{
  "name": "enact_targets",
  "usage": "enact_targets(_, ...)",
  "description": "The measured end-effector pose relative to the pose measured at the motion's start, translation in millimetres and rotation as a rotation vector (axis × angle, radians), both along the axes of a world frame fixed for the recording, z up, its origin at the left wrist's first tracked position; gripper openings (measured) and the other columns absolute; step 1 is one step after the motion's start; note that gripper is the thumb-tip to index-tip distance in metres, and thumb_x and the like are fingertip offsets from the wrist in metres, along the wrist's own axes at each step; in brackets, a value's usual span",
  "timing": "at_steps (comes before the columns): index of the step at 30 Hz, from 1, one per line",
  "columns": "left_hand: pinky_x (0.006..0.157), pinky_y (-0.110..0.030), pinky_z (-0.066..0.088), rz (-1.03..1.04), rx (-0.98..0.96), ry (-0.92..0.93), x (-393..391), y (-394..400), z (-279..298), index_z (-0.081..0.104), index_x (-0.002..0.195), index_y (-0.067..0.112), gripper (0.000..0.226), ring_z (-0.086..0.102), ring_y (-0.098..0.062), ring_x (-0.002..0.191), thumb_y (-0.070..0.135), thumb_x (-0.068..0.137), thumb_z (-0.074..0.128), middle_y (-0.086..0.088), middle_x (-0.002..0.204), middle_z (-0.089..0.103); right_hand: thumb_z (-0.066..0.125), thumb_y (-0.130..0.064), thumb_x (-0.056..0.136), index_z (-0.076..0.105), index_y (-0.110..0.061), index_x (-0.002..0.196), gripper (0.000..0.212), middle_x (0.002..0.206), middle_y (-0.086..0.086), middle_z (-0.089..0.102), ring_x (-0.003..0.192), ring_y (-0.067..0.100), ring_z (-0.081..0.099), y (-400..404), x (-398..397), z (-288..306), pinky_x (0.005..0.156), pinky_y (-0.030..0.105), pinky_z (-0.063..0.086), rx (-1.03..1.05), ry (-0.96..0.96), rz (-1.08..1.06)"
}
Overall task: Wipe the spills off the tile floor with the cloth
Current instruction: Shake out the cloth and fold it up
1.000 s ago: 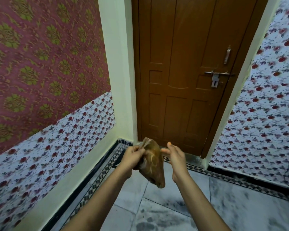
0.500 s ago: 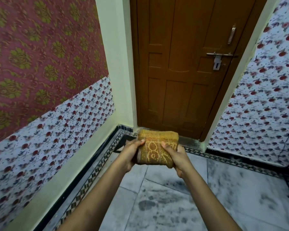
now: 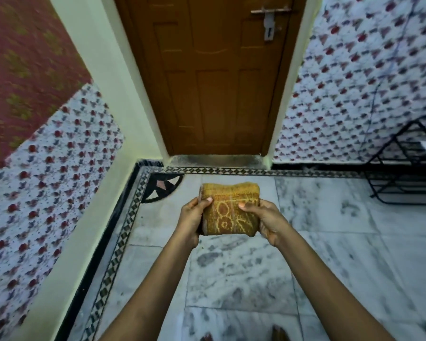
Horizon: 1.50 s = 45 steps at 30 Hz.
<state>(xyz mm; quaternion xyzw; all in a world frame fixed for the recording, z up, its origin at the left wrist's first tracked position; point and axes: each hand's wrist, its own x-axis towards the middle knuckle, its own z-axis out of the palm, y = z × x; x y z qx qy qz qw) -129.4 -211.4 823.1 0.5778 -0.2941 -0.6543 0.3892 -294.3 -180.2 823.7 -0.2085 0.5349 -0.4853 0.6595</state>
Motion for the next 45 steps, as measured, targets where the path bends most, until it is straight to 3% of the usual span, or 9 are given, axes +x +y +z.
enact_targets(5, 0.066, -0.033, 0.051, -0.053, 0.007, 0.003, -72.8, 6.1, -0.4, 0.062, 0.106, 0.015, 0.017, 0.064, -0.021, 0.086, 0.017, 0.089, 0.06, -0.004, 0.095, 0.067, 0.064, 0.001, 0.083, 0.063, -0.004, 0.095, 0.013, 0.092, 0.007, 0.069, 0.075, 0.018, 0.067, 11.2, -70.4, -8.1, 0.068, 0.032, 0.057, 0.02, 0.005, -0.077)
enact_targets(9, 0.077, -0.038, 0.053, -0.055, 0.004, -0.014, -158.0, 11.3, -0.5, 0.062, 0.106, 0.015, 0.017, 0.064, -0.024, 0.09, 0.018, 0.089, 0.061, -0.007, 0.099, 0.067, 0.063, -0.002, 0.084, 0.061, -0.004, 0.103, 0.02, 0.09, 0.007, 0.067, 0.08, 0.019, 0.065, 21.0, -150.5, -7.0, 0.062, 0.028, 0.058, 0.012, 0.004, -0.129)
enact_targets(14, 0.079, -0.039, 0.052, -0.111, 0.006, 0.004, -276.9, 17.3, 9.9, 0.06, 0.103, 0.016, 0.012, 0.062, -0.023, 0.085, 0.016, 0.091, 0.058, -0.004, 0.092, 0.066, 0.066, -0.007, 0.084, 0.058, -0.006, 0.114, 0.031, 0.096, 0.006, 0.067, 0.084, 0.019, 0.064, 35.0, -263.4, -4.7, 0.06, 0.024, 0.058, 0.001, 0.023, -0.223)
enact_targets(19, 0.077, -0.035, 0.052, -0.193, 0.007, 0.028, -388.6, 15.8, 16.7, 0.059, 0.104, 0.017, 0.014, 0.062, -0.021, 0.086, 0.016, 0.09, 0.058, -0.004, 0.093, 0.066, 0.064, -0.007, 0.085, 0.059, -0.009, 0.106, 0.022, 0.091, 0.004, 0.065, 0.08, 0.017, 0.063, 49.9, -368.4, 3.7, 0.057, 0.022, 0.057, -0.023, 0.045, -0.316)
enact_targets(25, 0.077, -0.037, 0.05, -0.326, -0.006, 0.007, -496.0, 5.9, 10.8, 0.058, 0.111, 0.016, 0.022, 0.061, -0.023, 0.094, 0.018, 0.09, 0.059, -0.006, 0.104, 0.065, 0.066, -0.011, 0.085, 0.061, -0.01, 0.105, 0.021, 0.1, 0.009, 0.067, 0.091, 0.025, 0.064, 54.1, -471.4, -0.5, 0.075, 0.036, 0.055, 0.019, 0.083, -0.434)
enact_targets(30, 0.071, -0.033, 0.049, -0.405, 0.009, 0.006, -579.9, -13.3, -1.9, 0.057, 0.11, 0.019, 0.019, 0.06, -0.019, 0.087, 0.017, 0.09, 0.058, -0.003, 0.099, 0.064, 0.064, -0.012, 0.087, 0.059, -0.011, 0.112, 0.026, 0.106, 0.011, 0.064, 0.096, 0.028, 0.062, 43.2, -546.3, -8.6, 0.073, 0.036, 0.054, 0.055, 0.107, -0.513)
enact_targets(37, 0.073, -0.035, 0.047, -0.495, 0.036, 0.016, -712.0, -59.2, -16.2, 0.056, 0.106, 0.019, 0.015, 0.059, -0.018, 0.086, 0.016, 0.091, 0.056, -0.002, 0.096, 0.063, 0.06, -0.017, 0.089, 0.051, -0.012, 0.127, 0.039, 0.119, 0.012, 0.059, 0.098, 0.026, 0.058, 5.3, -669.6, -20.0, 0.063, 0.03, 0.048, 0.124, 0.169, -0.568)
enact_targets(40, 0.073, -0.035, 0.047, -0.519, 0.072, 0.003, -766.1, -85.9, -16.2, 0.057, 0.101, 0.02, 0.011, 0.058, -0.017, 0.084, 0.016, 0.091, 0.056, 0.0, 0.093, 0.062, 0.059, -0.015, 0.09, 0.05, -0.011, 0.127, 0.039, 0.115, 0.011, 0.059, 0.091, 0.022, 0.059, -15.2, -717.5, -18.7, 0.062, 0.028, 0.048, 0.135, 0.183, -0.595)
enact_targets(45, 0.071, -0.033, 0.047, -0.562, 0.108, -0.003, -855.3, -124.4, -16.1, 0.055, 0.11, 0.02, 0.02, 0.058, -0.017, 0.084, 0.015, 0.091, 0.056, -0.002, 0.097, 0.062, 0.06, -0.013, 0.089, 0.052, -0.014, 0.12, 0.032, 0.108, 0.01, 0.06, 0.082, 0.017, 0.058, -48.7, -799.0, -17.1, 0.061, 0.029, 0.048, 0.164, 0.168, -0.67)
